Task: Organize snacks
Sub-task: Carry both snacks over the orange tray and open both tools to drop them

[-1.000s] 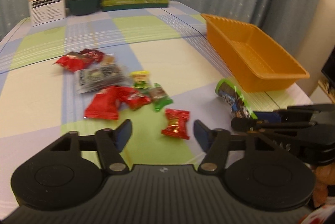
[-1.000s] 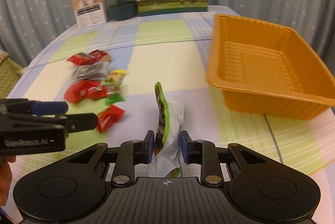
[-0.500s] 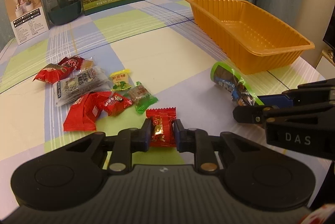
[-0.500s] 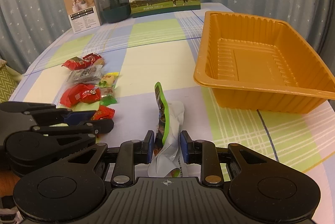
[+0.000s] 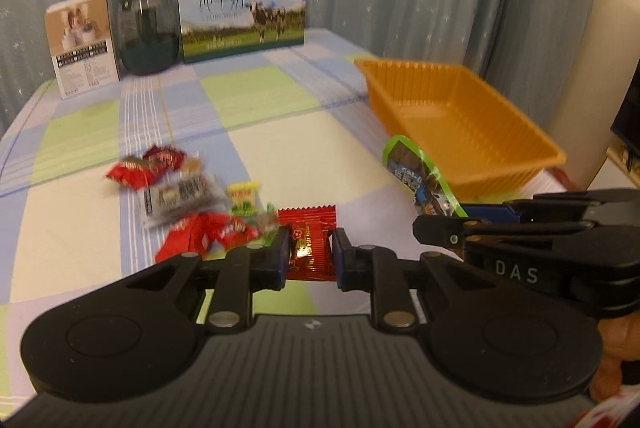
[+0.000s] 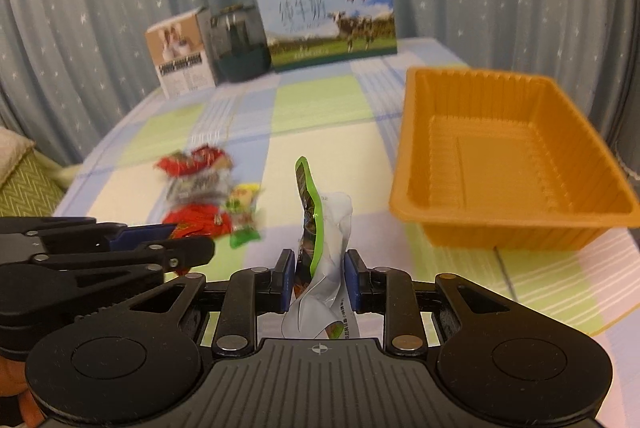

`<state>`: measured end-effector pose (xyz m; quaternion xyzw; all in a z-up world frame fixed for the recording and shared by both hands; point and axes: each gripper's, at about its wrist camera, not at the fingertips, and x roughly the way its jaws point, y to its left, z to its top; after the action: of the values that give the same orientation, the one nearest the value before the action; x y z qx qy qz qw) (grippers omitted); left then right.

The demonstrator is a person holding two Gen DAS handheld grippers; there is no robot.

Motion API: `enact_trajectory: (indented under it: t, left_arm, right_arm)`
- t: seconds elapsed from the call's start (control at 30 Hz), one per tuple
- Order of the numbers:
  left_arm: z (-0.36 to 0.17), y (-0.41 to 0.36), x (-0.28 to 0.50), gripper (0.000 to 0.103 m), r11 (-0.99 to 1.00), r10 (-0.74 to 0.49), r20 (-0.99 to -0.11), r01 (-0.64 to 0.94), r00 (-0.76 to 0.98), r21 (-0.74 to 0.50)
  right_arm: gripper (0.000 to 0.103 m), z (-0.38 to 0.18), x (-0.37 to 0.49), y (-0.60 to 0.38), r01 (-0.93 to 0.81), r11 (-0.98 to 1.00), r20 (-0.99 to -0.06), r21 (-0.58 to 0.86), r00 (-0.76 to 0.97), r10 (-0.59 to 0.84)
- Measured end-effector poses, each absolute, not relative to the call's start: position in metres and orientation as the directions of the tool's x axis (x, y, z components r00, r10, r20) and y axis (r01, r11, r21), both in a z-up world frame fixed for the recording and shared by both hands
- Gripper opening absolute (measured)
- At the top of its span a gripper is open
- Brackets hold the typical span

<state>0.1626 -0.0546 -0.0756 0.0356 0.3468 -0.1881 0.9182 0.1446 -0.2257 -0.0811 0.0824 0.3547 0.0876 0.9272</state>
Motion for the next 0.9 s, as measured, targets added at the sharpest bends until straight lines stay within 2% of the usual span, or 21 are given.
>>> enact_trajectory:
  t: [0.37, 0.63, 0.9]
  left_arm:
    - [-0.038, -0.115, 0.180, 0.020, 0.889, -0.411, -0.595, 0.448, 0.690, -0.094]
    - [-0.048, -0.171, 0.211, 0.020, 0.858, -0.464, -0.604, 0.498, 0.648, -0.125]
    - [-0.070, -0.203, 0.236, 0.020, 0.840, -0.481, -0.626, 0.527, 0.614, -0.128]
  right_arm:
    - [0.027, -0.048, 0.149, -0.302, 0.037, 0.978, -0.591, 0.203, 0.801, 0.093]
    - [0.027, -0.050, 0.177, -0.366, 0.149, 0.967, -0.579, 0.208, 0.816, -0.001]
    - [0.027, -0.064, 0.190, -0.387, 0.188, 0.950, -0.605, 0.251, 0.796, 0.002]
